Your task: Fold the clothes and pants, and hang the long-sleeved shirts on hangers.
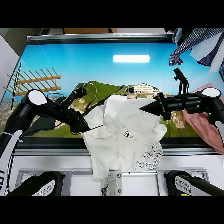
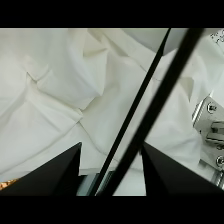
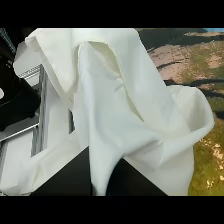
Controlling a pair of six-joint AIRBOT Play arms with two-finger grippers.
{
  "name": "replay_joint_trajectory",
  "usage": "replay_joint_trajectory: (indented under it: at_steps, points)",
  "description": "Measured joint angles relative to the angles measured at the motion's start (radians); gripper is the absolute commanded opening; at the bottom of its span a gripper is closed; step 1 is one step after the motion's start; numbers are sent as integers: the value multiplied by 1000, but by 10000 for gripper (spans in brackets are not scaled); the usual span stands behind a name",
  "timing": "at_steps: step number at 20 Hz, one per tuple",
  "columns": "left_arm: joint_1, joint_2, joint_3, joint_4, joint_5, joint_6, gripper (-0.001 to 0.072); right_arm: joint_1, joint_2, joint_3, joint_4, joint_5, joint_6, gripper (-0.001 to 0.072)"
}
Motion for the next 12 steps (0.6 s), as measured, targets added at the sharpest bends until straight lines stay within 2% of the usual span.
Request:
replay_joint_trajectory:
  at_steps: [4, 5, 6, 12]
  points:
    - [-8, -25, 0, 2, 0, -4, 369, 0, 0, 0, 10, 0, 13, 7]
    - [-9, -27, 0, 3, 1, -4, 234, 0, 0, 0, 10, 0, 19, 7]
    - [-10, -29, 0, 5, 1, -4, 10, 0, 0, 0, 13, 1, 19, 7]
    - [-12, -33, 0, 5, -7, 3, 14, 0, 0, 0, 16, -2, 27, 10]
